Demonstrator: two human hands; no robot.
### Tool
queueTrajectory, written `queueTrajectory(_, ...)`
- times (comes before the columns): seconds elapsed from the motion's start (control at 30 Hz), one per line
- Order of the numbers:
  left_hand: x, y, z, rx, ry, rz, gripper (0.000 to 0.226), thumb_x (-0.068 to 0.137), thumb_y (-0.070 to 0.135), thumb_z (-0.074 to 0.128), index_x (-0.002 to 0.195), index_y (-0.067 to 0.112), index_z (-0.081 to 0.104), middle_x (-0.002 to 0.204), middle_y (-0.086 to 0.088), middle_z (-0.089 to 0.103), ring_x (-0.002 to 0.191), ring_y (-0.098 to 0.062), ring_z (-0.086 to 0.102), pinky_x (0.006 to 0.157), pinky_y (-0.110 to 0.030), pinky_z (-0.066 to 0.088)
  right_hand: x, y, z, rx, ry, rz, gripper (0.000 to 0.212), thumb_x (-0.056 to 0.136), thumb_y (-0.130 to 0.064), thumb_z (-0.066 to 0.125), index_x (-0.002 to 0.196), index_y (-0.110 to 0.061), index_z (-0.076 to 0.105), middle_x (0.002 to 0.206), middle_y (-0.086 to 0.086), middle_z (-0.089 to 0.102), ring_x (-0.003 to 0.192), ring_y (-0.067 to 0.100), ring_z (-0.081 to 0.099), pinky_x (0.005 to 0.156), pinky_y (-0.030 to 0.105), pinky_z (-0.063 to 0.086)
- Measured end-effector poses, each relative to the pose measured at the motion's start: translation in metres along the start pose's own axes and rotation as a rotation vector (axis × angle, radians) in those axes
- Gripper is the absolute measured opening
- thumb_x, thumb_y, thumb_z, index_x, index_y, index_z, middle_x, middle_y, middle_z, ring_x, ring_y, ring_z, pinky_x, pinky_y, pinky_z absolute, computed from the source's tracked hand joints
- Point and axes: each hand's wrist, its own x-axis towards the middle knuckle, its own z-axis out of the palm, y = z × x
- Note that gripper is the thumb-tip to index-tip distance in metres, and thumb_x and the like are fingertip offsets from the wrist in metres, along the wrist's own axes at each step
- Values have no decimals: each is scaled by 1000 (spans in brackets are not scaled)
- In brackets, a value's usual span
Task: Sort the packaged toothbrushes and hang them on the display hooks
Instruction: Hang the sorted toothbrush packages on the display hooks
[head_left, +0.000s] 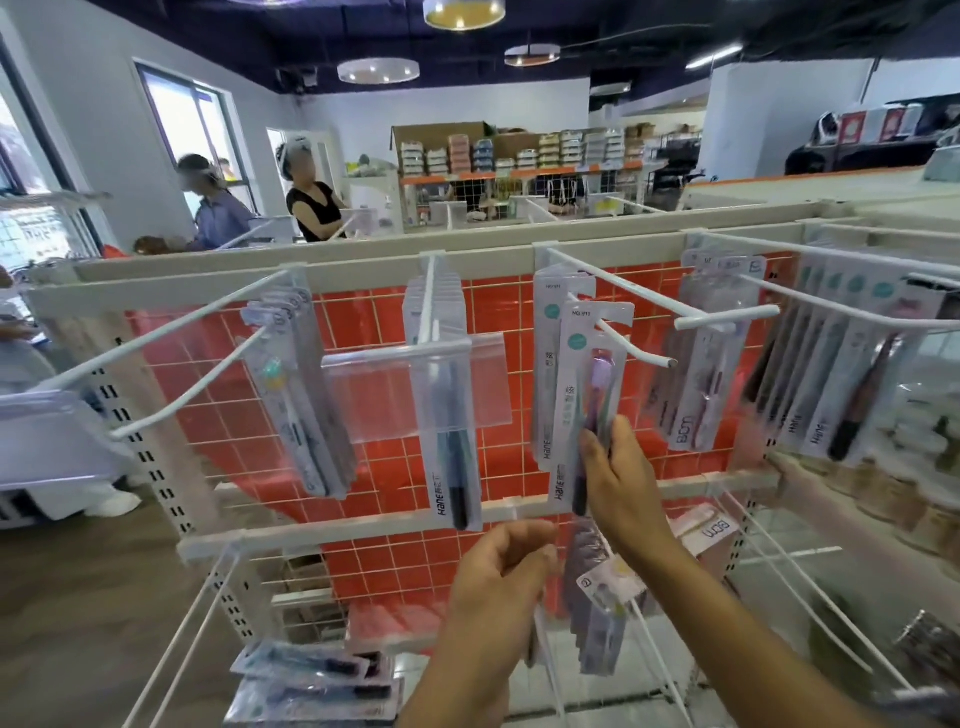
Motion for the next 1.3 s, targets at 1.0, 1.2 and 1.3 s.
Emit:
queueTrajectory(1.0,9,-31,-16,80,53,-88,12,95,14,56,98,20,65,102,0,68,99,-15,61,82,-23,49,-77,52,16,-59,-129,304,19,100,-29,41,99,-13,53,84,-4,54,84,19,54,72,31,39)
queueTrajectory(1.2,-5,-58,-41,21,174,-134,14,96,14,52,102,20,64,106,-2,66,102,-17,60,79,-24,50,-111,31,36,-107,-341,130,12,99,-19,46,93,-24,55,84,-11,58,78,-1,54,61,8,40)
queueTrajectory(1.3,-7,-76,-60,14,229,-149,16,96,15,51,104,18,64,107,-3,68,104,-16,62,84,-26,50,-131,26,57,-130,-493,81,13,98,-17,48,92,-28,55,85,-19,57,79,-8,55,66,1,40)
